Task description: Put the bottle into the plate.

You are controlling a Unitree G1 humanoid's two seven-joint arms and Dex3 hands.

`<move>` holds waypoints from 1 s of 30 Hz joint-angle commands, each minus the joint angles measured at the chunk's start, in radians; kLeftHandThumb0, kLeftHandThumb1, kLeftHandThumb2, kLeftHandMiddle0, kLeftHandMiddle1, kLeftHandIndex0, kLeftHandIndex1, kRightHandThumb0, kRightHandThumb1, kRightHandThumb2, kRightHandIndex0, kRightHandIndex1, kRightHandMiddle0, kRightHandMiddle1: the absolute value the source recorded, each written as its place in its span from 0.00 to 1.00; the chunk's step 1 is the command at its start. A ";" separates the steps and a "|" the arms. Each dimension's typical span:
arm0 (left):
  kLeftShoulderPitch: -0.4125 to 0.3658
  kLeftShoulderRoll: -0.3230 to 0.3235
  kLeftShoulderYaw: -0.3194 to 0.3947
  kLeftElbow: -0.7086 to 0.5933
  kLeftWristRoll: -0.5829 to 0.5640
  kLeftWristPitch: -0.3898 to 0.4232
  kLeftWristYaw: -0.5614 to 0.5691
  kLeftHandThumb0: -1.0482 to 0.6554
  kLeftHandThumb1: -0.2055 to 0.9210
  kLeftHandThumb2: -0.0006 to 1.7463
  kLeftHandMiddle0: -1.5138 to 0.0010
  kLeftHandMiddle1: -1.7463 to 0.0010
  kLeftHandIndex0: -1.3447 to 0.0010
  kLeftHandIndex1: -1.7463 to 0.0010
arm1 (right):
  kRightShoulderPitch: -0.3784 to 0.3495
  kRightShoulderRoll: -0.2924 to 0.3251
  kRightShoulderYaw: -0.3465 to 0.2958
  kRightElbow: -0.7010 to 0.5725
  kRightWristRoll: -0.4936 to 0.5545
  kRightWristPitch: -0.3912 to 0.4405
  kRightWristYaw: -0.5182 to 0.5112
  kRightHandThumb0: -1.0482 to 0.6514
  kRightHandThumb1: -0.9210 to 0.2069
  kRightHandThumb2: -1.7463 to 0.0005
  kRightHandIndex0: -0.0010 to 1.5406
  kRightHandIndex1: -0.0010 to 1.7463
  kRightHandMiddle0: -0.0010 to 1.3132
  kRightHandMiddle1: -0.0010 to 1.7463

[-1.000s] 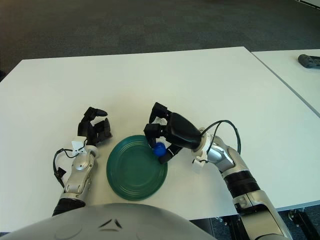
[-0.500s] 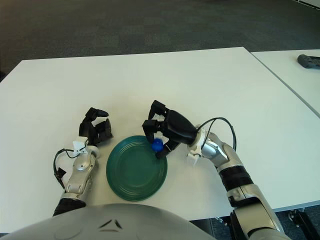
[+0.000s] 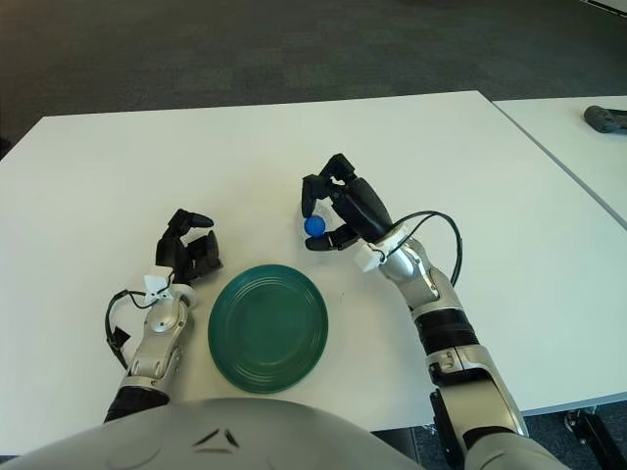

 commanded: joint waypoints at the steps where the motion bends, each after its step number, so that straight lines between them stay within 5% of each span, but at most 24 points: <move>1: -0.019 -0.043 0.003 0.013 0.001 -0.006 0.006 0.34 0.52 0.70 0.15 0.00 0.58 0.00 | -0.031 0.011 -0.015 -0.030 0.047 0.035 0.009 0.54 0.72 0.08 0.86 1.00 0.86 1.00; 15: -0.016 -0.042 -0.001 0.016 -0.012 -0.003 -0.009 0.34 0.53 0.70 0.15 0.00 0.58 0.00 | -0.172 0.030 -0.033 0.062 0.117 0.157 0.047 0.58 0.74 0.08 0.87 1.00 0.89 1.00; 30: -0.018 -0.043 -0.001 0.034 0.002 -0.020 0.001 0.34 0.53 0.70 0.15 0.00 0.58 0.00 | -0.203 0.041 -0.047 0.030 0.114 0.170 0.030 0.59 0.72 0.11 0.88 1.00 0.87 1.00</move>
